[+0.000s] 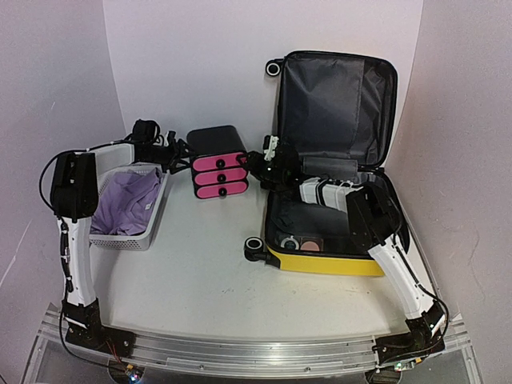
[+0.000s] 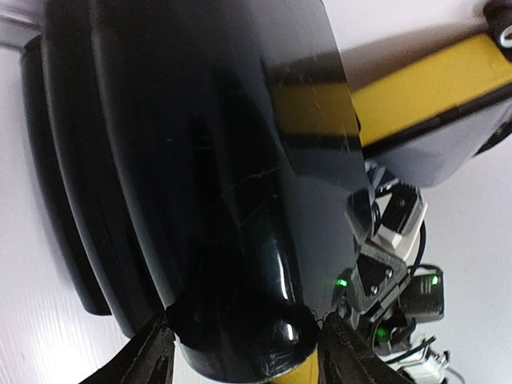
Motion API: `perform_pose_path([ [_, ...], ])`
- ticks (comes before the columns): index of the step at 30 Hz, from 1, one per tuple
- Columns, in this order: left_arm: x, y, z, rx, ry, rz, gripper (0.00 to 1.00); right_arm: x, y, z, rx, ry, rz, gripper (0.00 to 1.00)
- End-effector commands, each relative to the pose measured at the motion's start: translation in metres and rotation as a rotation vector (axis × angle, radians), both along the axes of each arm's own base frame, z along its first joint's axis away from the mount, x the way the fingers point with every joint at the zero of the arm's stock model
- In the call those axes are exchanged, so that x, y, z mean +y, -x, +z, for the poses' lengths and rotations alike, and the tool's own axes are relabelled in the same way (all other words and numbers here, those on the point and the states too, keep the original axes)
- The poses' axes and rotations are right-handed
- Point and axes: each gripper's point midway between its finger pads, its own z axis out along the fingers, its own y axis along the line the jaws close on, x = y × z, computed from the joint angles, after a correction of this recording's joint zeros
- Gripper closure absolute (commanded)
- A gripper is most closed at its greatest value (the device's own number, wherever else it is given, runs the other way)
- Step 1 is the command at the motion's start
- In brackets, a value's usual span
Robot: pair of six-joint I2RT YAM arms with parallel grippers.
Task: Open, take out, and arrange the luggage
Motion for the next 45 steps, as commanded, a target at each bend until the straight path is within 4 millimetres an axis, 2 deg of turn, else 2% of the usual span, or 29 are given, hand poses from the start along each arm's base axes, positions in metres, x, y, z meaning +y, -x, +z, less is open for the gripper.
perform_pose_path([
  [1,-0.046,0.070,0.044,-0.080,0.010,-0.168,0.40,0.047,0.096,0.094,-0.138,-0.130,0.287,0.45],
  [4,-0.038,0.096,0.034,-0.054,-0.019,-0.157,0.40,0.048,0.135,0.090,-0.126,-0.106,0.349,0.44],
  [8,-0.024,0.127,0.025,-0.040,-0.064,-0.135,0.40,0.041,0.182,0.074,-0.085,-0.039,0.403,0.42],
  [10,-0.012,0.139,0.017,-0.032,-0.133,-0.101,0.37,0.027,0.192,0.064,-0.043,-0.006,0.374,0.40],
  [12,-0.006,0.150,0.020,-0.054,-0.179,-0.102,0.29,0.012,0.201,0.056,-0.014,0.073,0.364,0.38],
  [15,-0.016,0.166,0.036,-0.123,-0.263,-0.139,0.17,-0.015,0.212,0.050,0.003,0.235,0.327,0.31],
  [16,-0.020,0.168,0.040,-0.140,-0.270,-0.145,0.14,-0.027,0.215,0.058,-0.007,0.276,0.315,0.27],
  [17,-0.026,0.168,0.045,-0.152,-0.269,-0.147,0.14,-0.037,0.214,0.052,0.026,0.316,0.306,0.25],
  [19,-0.039,0.163,0.045,-0.160,-0.284,-0.124,0.16,-0.063,0.211,0.061,0.058,0.355,0.281,0.23],
  [20,-0.048,0.159,0.044,-0.166,-0.290,-0.106,0.18,-0.080,0.211,0.056,0.110,0.382,0.267,0.23],
  [24,-0.073,0.128,0.044,-0.238,-0.334,0.039,0.24,-0.147,0.205,0.066,0.153,0.414,0.180,0.21],
  [26,-0.080,0.113,0.050,-0.267,-0.378,0.116,0.26,-0.174,0.208,0.068,0.143,0.460,0.139,0.18],
  [29,-0.091,0.093,0.076,-0.376,-0.452,0.178,0.21,-0.199,0.221,0.071,0.111,0.532,0.106,0.13],
  [31,-0.102,0.082,0.086,-0.440,-0.499,0.149,0.18,-0.208,0.230,0.073,0.098,0.558,0.096,0.10],
  [33,-0.127,0.074,0.099,-0.515,-0.490,0.028,0.17,-0.215,0.237,0.073,0.095,0.572,0.090,0.08],
  [35,-0.150,0.068,0.101,-0.552,-0.493,-0.089,0.19,-0.219,0.242,0.072,0.091,0.586,0.087,0.06],
  [36,-0.151,0.065,0.093,-0.531,-0.529,-0.112,0.20,-0.221,0.243,0.070,0.094,0.592,0.085,0.04],
  [38,-0.136,0.052,0.093,-0.500,-0.594,-0.035,0.21,-0.218,0.241,0.068,0.098,0.591,0.098,0.02],
  [40,-0.120,0.048,0.094,-0.453,-0.562,0.007,0.19,-0.208,0.232,0.067,0.122,0.564,0.118,0.02],
  [43,-0.104,0.053,0.098,-0.365,-0.447,-0.001,0.15,-0.181,0.208,0.069,0.141,0.449,0.147,0.02],
  [45,-0.084,0.057,0.096,-0.307,-0.430,0.047,0.13,-0.167,0.185,0.077,0.125,0.379,0.131,0.02],
])
